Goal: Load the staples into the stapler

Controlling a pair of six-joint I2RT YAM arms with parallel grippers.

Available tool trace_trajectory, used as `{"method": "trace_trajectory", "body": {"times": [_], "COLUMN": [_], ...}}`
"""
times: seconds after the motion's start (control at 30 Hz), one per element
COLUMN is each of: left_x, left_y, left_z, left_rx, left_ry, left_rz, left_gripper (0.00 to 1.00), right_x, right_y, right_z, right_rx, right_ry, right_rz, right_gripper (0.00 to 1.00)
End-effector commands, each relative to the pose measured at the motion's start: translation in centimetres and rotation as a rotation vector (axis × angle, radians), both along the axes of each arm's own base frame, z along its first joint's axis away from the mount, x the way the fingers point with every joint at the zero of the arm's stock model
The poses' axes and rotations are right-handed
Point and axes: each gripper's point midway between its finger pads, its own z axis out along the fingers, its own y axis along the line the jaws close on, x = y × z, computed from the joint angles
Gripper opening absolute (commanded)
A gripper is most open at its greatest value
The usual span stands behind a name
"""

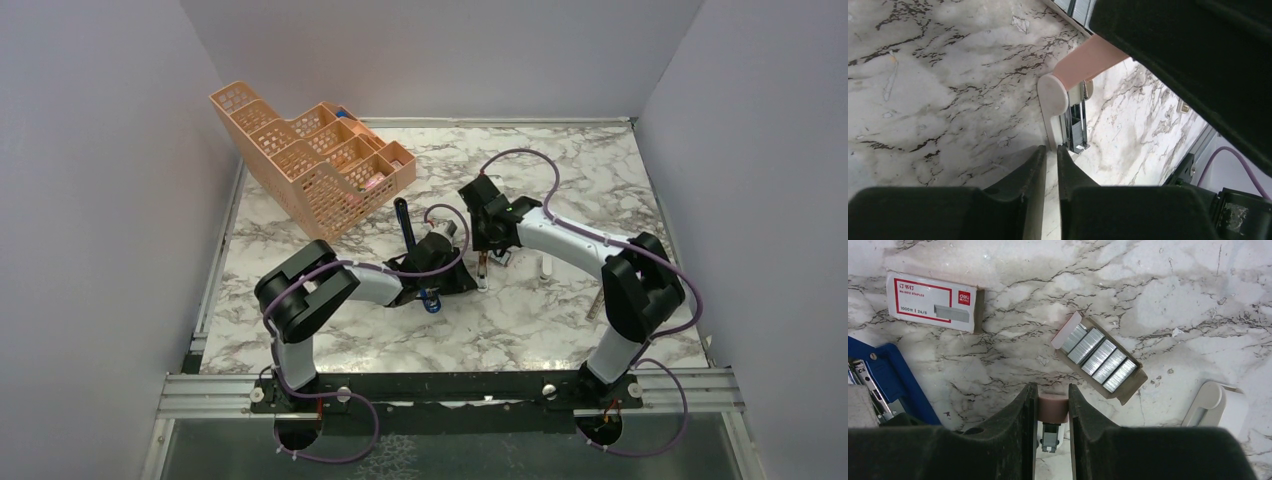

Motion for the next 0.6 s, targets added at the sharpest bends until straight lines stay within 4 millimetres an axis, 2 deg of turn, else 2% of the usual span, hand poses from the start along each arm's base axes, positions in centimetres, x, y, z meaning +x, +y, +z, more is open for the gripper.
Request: {"method": "trace_trajectory", "body": {"times": [0.0, 0.4, 0.57], "left_x": [-0.5, -0.7, -0.5], "left_y": [0.1, 0.3, 0.7], "left_z": [-1.8, -3.6, -4.3], "left_rx": [0.008, 0.033, 0.053], "left_ry": [0.045, 0.089, 0.094], "left_rz": [-0.003, 0.015, 0.039], "left_gripper": [0.11, 0.07, 0.07], "right_x": [-0.3, -2.7, -4.1], "right_y": [0.0, 0.4, -0.3], "right_z": [1.1, 0.9, -0.2], "right_rx": [0.047, 0.126, 0.125], "right_ry": [-0.021, 0.024, 0.043], "right_rz": [-0.013, 0.026, 0.050], "right_gripper": [0.23, 0.23, 0.23]}}
